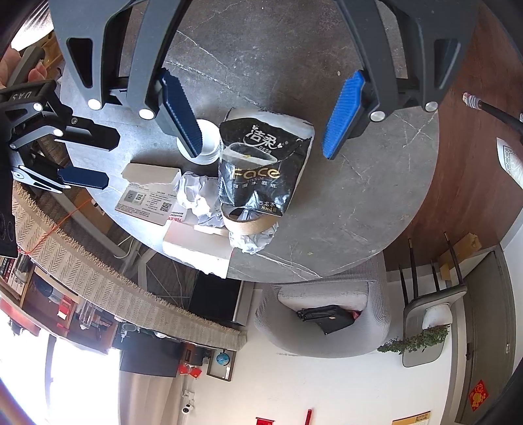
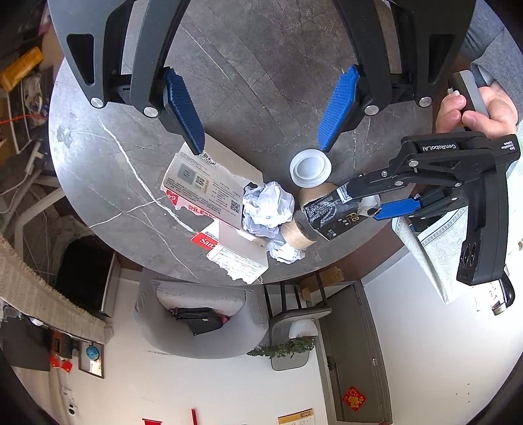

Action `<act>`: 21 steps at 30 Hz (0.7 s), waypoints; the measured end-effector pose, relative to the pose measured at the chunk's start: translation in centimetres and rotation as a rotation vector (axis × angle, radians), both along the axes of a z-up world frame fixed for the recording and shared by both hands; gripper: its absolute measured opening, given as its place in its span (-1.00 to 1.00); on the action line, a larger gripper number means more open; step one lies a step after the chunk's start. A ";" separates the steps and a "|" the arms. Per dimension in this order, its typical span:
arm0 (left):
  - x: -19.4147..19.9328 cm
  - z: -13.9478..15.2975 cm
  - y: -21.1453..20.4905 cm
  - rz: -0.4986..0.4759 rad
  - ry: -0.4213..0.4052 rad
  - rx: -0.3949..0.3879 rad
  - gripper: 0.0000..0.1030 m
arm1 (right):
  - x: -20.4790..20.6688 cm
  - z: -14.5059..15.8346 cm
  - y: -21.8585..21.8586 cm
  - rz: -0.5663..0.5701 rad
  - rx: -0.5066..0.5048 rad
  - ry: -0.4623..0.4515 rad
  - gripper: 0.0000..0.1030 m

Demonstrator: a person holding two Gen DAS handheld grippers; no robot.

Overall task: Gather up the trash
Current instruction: 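Return both tools to the table and grasp the black snack bag with the left tool, then hold the black bag in the left tool while the right tool grasps the white lid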

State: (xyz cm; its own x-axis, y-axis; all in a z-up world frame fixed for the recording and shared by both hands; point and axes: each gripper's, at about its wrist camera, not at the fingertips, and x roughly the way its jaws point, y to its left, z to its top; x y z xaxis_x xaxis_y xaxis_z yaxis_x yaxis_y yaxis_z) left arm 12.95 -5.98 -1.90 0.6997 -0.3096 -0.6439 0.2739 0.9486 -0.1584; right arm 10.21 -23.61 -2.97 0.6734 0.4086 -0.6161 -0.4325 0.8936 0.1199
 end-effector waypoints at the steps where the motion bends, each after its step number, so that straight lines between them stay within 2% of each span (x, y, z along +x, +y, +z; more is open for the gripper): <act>1: 0.1 -0.1 0.0 0.002 0.003 -0.003 0.47 | 0.0 0.0 -0.1 0.000 0.002 -0.002 0.41; 5: 0.4 -0.4 0.0 0.002 0.015 -0.027 0.35 | 0.3 0.0 -0.5 0.005 0.001 0.001 0.41; 9: 0.7 -0.8 0.0 0.005 0.037 -0.024 0.12 | 0.5 -0.1 -0.6 0.017 -0.005 0.002 0.41; 19: 0.2 -0.2 0.5 0.023 0.019 -0.049 -0.01 | 0.6 0.6 -0.7 0.036 -0.004 -0.024 0.41; 21: -0.1 0.1 0.8 0.026 0.016 -0.064 -0.02 | 0.6 0.6 0.0 0.056 -0.007 -0.022 0.33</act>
State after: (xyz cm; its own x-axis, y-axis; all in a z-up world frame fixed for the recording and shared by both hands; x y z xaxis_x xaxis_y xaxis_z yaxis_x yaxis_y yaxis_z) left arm 12.89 -5.13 -1.85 0.6979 -0.3325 -0.6344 0.2463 0.9431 -0.2234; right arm 10.80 -23.66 -2.33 0.6633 0.4419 -0.6039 -0.4842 0.8688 0.1038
